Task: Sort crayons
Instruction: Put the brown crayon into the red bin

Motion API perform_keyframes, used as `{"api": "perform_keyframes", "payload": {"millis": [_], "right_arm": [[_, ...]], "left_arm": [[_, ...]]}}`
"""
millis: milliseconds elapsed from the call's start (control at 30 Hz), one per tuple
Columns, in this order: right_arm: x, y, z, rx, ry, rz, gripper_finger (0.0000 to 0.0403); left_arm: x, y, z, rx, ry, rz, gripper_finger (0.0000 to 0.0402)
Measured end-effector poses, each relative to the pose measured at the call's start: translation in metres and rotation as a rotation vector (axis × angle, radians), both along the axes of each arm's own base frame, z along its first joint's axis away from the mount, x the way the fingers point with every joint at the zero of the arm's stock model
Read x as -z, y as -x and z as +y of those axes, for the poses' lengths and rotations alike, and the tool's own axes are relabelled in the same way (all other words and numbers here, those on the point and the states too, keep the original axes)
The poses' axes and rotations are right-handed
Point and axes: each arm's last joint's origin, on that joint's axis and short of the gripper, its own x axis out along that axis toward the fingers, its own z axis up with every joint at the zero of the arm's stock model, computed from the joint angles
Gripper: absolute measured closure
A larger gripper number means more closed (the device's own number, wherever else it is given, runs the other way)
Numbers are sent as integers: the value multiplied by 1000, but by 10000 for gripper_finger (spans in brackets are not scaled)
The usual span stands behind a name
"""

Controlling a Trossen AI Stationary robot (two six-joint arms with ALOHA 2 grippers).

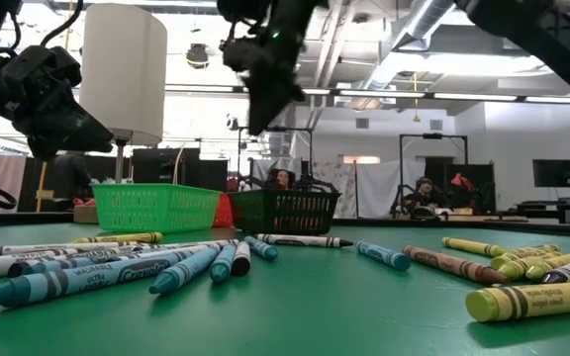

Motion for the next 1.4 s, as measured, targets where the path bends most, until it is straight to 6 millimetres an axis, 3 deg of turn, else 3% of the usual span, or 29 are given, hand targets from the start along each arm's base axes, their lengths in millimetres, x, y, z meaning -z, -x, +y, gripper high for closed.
{"api": "perform_keyframes", "payload": {"millis": [233,500,667,933,1267,1400], "right_arm": [[6,17,84,-50,-44,194,330],[6,45,179,9,-58,243,330],[6,61,224,56,-88,223,330],[6,80,262,128,-142,216,320],[6,92,282,255,-132,152,224],[5,94,286,293,-104,107,206]], "left_arm": [[0,0,0,4,14,-3,265],[0,0,0,0,20,-6,265],[0,0,0,-5,18,-7,265],[0,0,0,-8,22,-9,265],[0,0,0,-9,19,-8,265],[0,0,0,-10,22,-9,265]]}}
